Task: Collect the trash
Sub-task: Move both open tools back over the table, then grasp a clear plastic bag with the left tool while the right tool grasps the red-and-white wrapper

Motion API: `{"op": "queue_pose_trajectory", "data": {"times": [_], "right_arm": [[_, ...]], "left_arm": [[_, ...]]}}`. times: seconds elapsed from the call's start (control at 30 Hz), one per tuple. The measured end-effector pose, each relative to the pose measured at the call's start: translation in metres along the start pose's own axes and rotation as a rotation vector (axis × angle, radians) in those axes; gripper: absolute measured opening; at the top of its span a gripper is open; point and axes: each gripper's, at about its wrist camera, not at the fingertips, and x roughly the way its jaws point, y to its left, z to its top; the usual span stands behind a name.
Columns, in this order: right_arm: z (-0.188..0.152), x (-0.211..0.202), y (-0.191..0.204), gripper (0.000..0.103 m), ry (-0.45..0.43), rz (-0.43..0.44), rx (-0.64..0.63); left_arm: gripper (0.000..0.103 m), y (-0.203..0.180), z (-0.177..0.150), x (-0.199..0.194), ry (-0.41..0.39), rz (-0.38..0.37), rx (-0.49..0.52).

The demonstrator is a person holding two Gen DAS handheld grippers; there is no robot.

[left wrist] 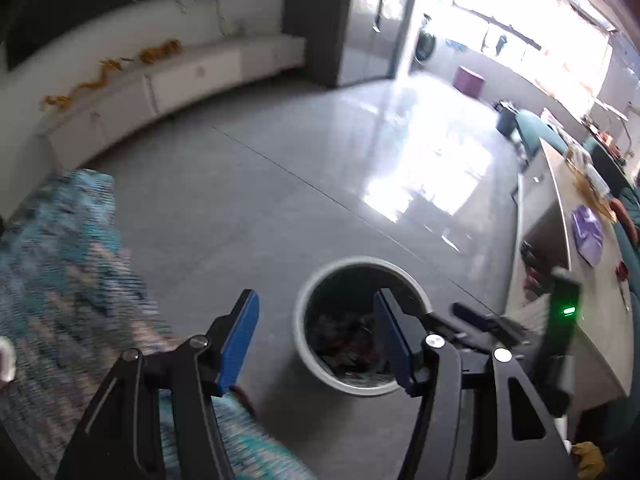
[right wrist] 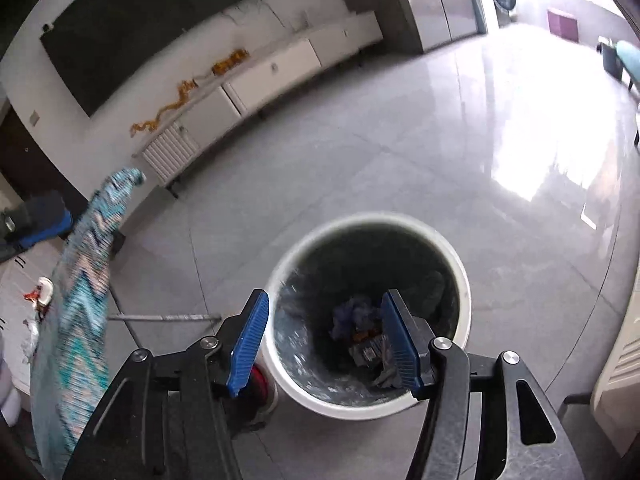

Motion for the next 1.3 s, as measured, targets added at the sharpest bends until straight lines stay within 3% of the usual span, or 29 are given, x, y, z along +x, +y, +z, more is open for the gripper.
{"op": "queue_pose_trajectory", "data": {"times": [0.17, 0.23, 0.3, 0.47, 0.53, 0.67, 0.8, 1.07, 1.2, 1.3], "right_arm": [[0.019, -0.048, 0.046, 0.063, -0.125, 0.031, -0.067], [0.025, -0.069, 0.072, 0.073, -0.179, 0.052, -0.106], [0.03, -0.085, 0.093, 0.074, -0.22, 0.074, -0.14], [0.035, -0.119, 0.15, 0.076, -0.298, 0.115, -0.233], [0.035, -0.129, 0.171, 0.084, -0.324, 0.122, -0.267], [0.036, -0.147, 0.215, 0.089, -0.363, 0.157, -0.335], [0.032, -0.161, 0.251, 0.099, -0.392, 0.182, -0.397], [0.013, -0.171, 0.311, 0.103, -0.401, 0.232, -0.505], [0.001, -0.172, 0.337, 0.103, -0.396, 0.242, -0.554], [-0.009, -0.174, 0.352, 0.103, -0.401, 0.25, -0.579]], "left_arm": [[0.058, 0.03, -0.01, -0.058, -0.13, 0.125, -0.036], [0.058, 0.047, -0.015, -0.083, -0.179, 0.182, -0.055], [0.058, 0.064, -0.021, -0.107, -0.225, 0.217, -0.082], [0.058, 0.107, -0.043, -0.17, -0.342, 0.344, -0.168], [0.058, 0.121, -0.051, -0.188, -0.375, 0.388, -0.196], [0.058, 0.151, -0.072, -0.227, -0.444, 0.484, -0.247], [0.058, 0.174, -0.092, -0.257, -0.475, 0.524, -0.3], [0.059, 0.216, -0.137, -0.303, -0.497, 0.584, -0.413], [0.072, 0.234, -0.16, -0.325, -0.524, 0.628, -0.471], [0.073, 0.246, -0.174, -0.335, -0.533, 0.639, -0.499]]}}
